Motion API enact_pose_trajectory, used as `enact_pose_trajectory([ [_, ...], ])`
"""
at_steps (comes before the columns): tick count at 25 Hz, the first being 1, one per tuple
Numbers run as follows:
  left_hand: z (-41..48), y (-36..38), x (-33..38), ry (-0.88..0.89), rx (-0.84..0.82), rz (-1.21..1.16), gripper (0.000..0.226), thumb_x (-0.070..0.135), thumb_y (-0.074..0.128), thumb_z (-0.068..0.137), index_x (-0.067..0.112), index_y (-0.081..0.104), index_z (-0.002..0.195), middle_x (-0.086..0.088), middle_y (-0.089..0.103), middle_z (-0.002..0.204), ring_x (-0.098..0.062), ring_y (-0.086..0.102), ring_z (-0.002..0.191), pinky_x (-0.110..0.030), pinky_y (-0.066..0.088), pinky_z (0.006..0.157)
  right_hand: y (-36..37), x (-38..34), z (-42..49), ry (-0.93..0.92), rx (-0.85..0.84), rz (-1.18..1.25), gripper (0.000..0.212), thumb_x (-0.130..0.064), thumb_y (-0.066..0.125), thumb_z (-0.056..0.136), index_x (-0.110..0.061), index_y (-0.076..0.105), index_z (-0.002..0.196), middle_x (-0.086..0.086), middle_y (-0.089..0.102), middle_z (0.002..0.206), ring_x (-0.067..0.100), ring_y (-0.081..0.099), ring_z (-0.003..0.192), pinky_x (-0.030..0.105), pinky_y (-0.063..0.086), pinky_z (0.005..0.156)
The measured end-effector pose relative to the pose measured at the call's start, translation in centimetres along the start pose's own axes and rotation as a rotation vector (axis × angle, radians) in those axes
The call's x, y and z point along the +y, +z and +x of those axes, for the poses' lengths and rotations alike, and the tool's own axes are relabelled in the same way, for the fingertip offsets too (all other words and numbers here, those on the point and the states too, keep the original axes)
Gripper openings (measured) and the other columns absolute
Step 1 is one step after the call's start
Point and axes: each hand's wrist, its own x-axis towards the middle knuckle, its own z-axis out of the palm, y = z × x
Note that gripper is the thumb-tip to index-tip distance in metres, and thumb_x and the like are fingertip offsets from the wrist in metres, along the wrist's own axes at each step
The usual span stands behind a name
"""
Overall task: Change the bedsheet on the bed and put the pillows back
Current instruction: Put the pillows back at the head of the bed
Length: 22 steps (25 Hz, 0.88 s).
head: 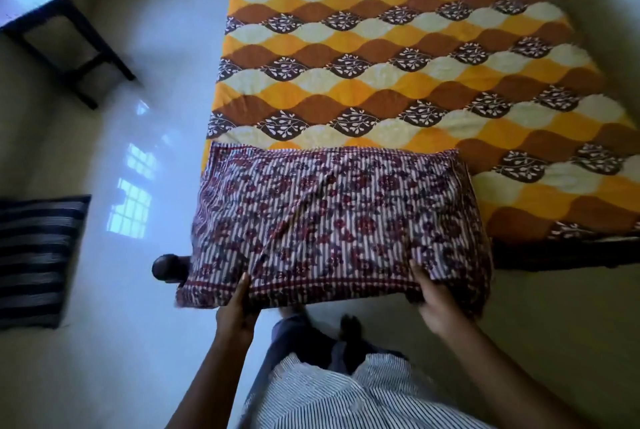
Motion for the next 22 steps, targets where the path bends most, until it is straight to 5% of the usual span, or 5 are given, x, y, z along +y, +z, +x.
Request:
enact_pose_trajectory([
  [2,-0.2,-0.5,-1.4,0.0,0.009,-0.016,0.055,0.019,0.066,0.084,0.004,0.045,0.133,-0.014,0.053,0.133,-0.028,0.056,0.11,-0.036,0.051,0.082,-1.2,2.3,1.0,-0.032,0.028,-0.018,0.111,-0.062,0.084,0.044,-0.014,0.044,0.136,0.008,0.054,0.133,0.03,0.054,0.117,0.052,0.044,0.1],
  [7,-0.5,-0.1,-2.6,0.015,-0.008,-0.019,0.049,0.03,0.057,0.091,0.005,0.044,0.131,-0.013,0.056,0.12,-0.026,0.053,0.106,-0.037,0.044,0.09,-0.9,0.8,0.2,0.001,-0.01,-0.046,0.047,-0.035,0.061,0.087,-0.006,0.053,0.123,0.008,0.062,0.109,0.025,0.06,0.094,0.031,0.05,0.07],
  [11,-2.5,0.0,-5.2,-0.123,-0.055,0.094,0.028,0.037,0.049,0.093,0.009,0.053,0.094,-0.009,0.056,0.09,-0.018,0.058,0.078,-0.03,0.053,0.062,-2.1,1.3,-2.7,0.024,-0.082,-0.179,0.018,-0.018,0.05,0.095,-0.003,0.055,0.104,0.008,0.062,0.08,0.013,0.062,0.062,0.021,0.051,0.057],
  [15,-5.1,2.0,-6.5,-0.191,-0.161,0.346,0.017,0.023,0.047,0.095,0.009,0.053,0.087,-0.007,0.053,0.08,-0.016,0.061,0.06,-0.026,0.045,0.054,-0.8,1.0,-5.8,-0.197,-0.179,-0.378,0.028,-0.016,0.046,0.097,0.002,0.058,0.115,0.01,0.067,0.093,0.016,0.063,0.082,0.02,0.053,0.07],
  [22,-4.4,4.1,-5.1,0.814,-0.003,0.944,0.038,0.031,0.051,0.091,0.011,0.053,0.124,-0.012,0.054,0.125,-0.028,0.048,0.119,-0.045,0.038,0.104,8.5,-2.0,-1.0,-1.069,-0.167,-1.222,0.062,-0.054,0.032,0.092,-0.024,0.025,0.147,0.003,0.012,0.157,0.018,0.011,0.144,0.036,0.015,0.113],
])
